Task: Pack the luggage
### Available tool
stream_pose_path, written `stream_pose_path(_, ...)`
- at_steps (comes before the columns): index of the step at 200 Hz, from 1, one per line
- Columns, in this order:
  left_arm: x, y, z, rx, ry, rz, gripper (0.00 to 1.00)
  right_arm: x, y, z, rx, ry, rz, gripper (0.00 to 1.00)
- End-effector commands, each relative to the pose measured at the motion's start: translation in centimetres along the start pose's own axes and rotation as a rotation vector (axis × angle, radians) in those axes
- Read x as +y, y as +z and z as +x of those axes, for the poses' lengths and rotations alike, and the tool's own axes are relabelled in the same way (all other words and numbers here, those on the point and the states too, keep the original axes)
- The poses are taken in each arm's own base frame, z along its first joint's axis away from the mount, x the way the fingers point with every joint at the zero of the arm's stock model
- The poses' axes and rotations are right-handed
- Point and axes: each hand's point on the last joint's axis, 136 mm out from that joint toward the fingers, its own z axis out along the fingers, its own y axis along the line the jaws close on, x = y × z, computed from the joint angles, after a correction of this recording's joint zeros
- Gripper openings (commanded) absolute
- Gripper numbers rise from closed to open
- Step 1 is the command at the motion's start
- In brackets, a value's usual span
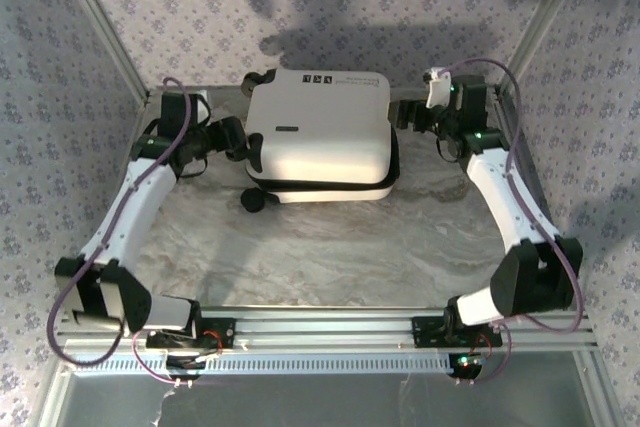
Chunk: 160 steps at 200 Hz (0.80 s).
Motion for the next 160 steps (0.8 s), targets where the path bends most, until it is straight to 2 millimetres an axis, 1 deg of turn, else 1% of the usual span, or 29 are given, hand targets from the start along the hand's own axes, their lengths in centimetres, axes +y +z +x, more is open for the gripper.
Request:
stream_pose_path(1,-2.6,0.4,-2.9,-0.014,0.041,0.160,0.71,0.7,1.6,0.7,0.074,0.119,-0.086,0.88)
stream_pose_path(17,-2.8,1.8,-3.7,0.009,0.042,0.182,0.70,0.3,3.1,1.1,0.104,0.152,-0.099,0.89)
stream_pose_path(40,-3.1,3.9,-4.1,0.043,0.050,0.203,0.69,-0.6,5.1,1.5,0.134,0.179,-0.091,0.91)
stream_pose_path(63,-3.3,5.7,-3.7,0.089,0.036,0.232,0.68,-1.2,6.8,1.4,0.155,0.183,-0.088,0.91)
stream_pose_path(79,-3.4,6.8,-3.3,0.111,0.030,0.245,0.67,-1.4,7.6,0.6,0.160,0.179,-0.095,0.92)
stream_pose_path(97,-3.6,7.8,-3.1,0.126,0.037,0.262,0.67,-1.9,8.7,0.4,0.176,0.182,-0.090,0.92)
stream_pose_path(122,-4.3,8.5,-2.6,0.159,0.037,0.300,0.66,-2.4,9.7,0.0,0.194,0.184,-0.083,0.92)
stream_pose_path(141,-5.2,8.5,-1.9,0.172,0.050,0.320,0.66,-2.8,10.6,0.2,0.221,0.183,-0.084,0.92)
stream_pose_path(160,-6.3,8.3,-0.9,0.185,0.070,0.343,0.66,-2.5,11.3,0.4,0.249,0.179,-0.114,0.91)
